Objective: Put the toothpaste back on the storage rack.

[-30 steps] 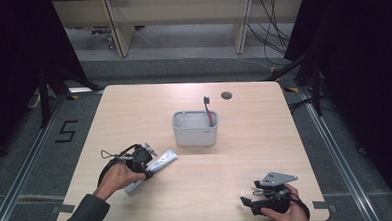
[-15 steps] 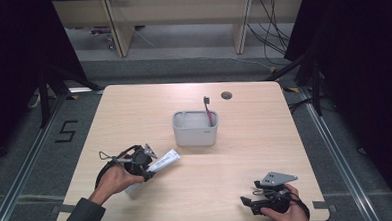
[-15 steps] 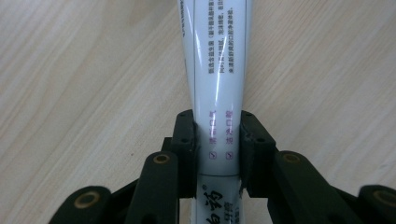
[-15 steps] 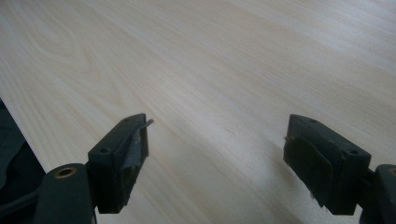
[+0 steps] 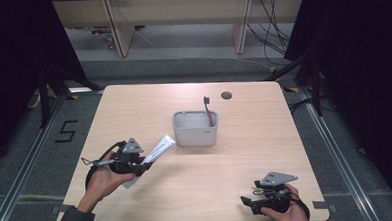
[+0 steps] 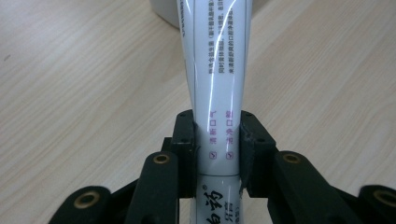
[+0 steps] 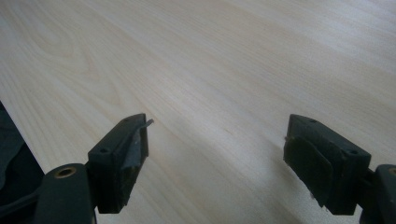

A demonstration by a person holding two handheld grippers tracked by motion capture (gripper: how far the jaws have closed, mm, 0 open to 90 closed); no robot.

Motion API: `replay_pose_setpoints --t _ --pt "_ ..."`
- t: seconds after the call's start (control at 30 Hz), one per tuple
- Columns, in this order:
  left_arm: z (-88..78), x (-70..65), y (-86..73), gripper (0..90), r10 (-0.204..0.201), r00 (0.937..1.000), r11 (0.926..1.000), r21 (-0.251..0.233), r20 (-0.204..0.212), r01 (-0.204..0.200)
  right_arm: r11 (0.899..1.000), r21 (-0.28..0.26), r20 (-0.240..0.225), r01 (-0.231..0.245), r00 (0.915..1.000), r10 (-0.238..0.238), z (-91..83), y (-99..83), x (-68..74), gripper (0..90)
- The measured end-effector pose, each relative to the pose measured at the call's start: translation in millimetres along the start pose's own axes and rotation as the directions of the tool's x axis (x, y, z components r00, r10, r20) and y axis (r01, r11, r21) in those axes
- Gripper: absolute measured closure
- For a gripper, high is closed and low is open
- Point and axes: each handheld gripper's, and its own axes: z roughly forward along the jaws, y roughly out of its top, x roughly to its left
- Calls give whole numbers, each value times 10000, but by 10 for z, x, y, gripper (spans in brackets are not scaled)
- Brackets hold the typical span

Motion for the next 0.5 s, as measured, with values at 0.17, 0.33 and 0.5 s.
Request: replay_pose_setpoints --t 0.17,0.33,0.5 --pt "-78 20 42 708 -232 9997 9972 -718 -108 223 10000 -36 20 -9 10000 9 -2 -1 -4 228" --pt "-97 43 101 707 -488 9987 9902 -1315 -111 469 10000 -38 23 -11 10000 11 -1 -2 -4 228" --pt "-96 49 150 707 -780 9969 9810 -1790 -116 746 10000 -39 26 -3 10000 3 -2 -4 -5 228"
